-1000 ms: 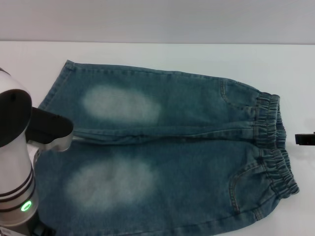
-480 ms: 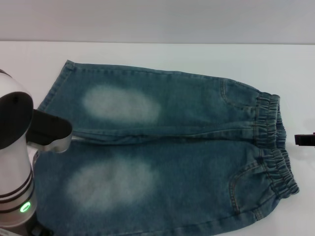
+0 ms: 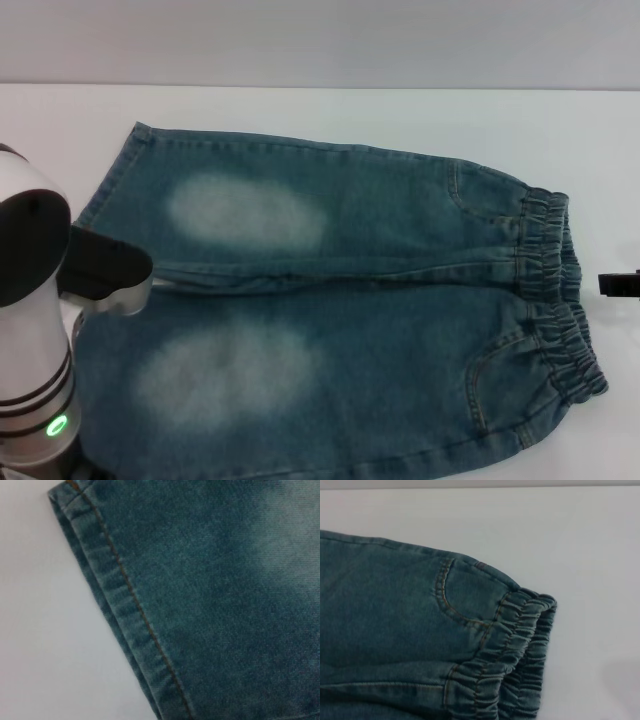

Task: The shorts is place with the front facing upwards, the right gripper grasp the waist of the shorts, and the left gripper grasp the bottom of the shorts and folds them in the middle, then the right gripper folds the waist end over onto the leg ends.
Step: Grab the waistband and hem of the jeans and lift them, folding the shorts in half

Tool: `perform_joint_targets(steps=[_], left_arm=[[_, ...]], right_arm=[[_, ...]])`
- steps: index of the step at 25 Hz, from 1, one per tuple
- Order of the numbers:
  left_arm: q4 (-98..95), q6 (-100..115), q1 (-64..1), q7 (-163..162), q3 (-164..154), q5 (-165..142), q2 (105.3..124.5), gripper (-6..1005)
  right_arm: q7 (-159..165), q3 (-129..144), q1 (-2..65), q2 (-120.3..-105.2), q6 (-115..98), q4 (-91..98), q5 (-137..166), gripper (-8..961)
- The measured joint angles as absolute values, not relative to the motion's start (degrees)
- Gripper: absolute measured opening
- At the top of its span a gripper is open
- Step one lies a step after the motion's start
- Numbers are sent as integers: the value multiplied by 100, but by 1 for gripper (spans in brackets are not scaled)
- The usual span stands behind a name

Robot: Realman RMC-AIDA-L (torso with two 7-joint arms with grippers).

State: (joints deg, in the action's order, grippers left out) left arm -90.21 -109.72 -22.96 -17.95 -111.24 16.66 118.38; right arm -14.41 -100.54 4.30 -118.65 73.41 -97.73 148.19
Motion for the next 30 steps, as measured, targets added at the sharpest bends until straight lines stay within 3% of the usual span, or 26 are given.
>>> perform_joint_targets(steps=[15, 25, 30], left_arm=[[-9029, -10972, -2403, -1618, -11120, 1829, 11839, 722], [-9058, -10961, -2422, -1586, -11126, 1811, 11834, 282], [-9075, -10990, -2453, -1618, -11114, 1791, 11831, 182]], right_arm=[[-1442, -10054, 428, -11865, 7374, -9773, 14818, 577], [-1441, -10054, 426, -11865, 7393, -9773, 14819, 577], [-1441, -10055, 425, -11865, 7393, -9770, 14818, 577]])
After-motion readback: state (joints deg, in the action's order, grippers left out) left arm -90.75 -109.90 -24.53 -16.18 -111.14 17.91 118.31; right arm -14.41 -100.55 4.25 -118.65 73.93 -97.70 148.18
